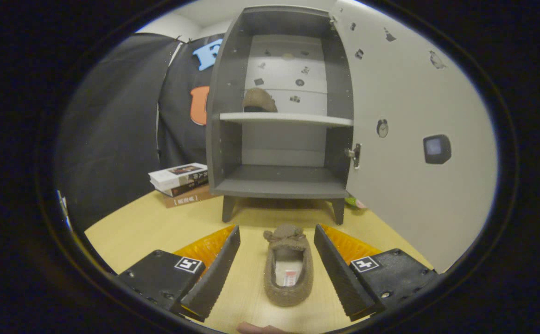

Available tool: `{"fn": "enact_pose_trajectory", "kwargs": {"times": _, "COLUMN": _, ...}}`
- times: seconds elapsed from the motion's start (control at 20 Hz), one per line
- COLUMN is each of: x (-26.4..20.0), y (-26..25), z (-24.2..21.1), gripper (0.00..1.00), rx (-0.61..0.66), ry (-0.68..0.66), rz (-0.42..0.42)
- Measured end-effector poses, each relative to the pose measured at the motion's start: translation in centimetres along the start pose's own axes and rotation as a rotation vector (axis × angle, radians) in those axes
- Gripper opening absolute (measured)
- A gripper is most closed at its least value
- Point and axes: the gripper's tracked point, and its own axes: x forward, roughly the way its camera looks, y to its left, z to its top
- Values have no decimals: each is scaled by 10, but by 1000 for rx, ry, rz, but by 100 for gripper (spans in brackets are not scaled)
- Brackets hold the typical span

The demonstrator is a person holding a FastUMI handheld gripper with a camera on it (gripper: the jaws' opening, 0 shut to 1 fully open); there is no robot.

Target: Open the shoe cabinet door, grab the shoes and put them into the shoe cabinet, then close the shoe cabinet door.

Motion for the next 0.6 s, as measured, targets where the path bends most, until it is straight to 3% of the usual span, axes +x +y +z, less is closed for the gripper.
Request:
{"fn": "enact_pose_trajectory", "kwargs": {"times": 0.2, "x": 31, "y": 7, "z": -40, "gripper": 100, "rx": 38, "ry": 112, "rz": -18}}
{"fn": "enact_pose_trajectory", "kwargs": {"times": 0.4, "x": 55, "y": 18, "z": -59, "gripper": 92, "rx": 70, "ry": 199, "rz": -15}}
{"fn": "enact_pose_trajectory", "kwargs": {"times": 0.5, "x": 70, "y": 9, "z": -57, "gripper": 83, "rx": 64, "ry": 193, "rz": -55}}
{"fn": "enact_pose_trajectory", "kwargs": {"times": 0.6, "x": 83, "y": 2, "z": -69, "gripper": 51, "rx": 114, "ry": 251, "rz": -80}}
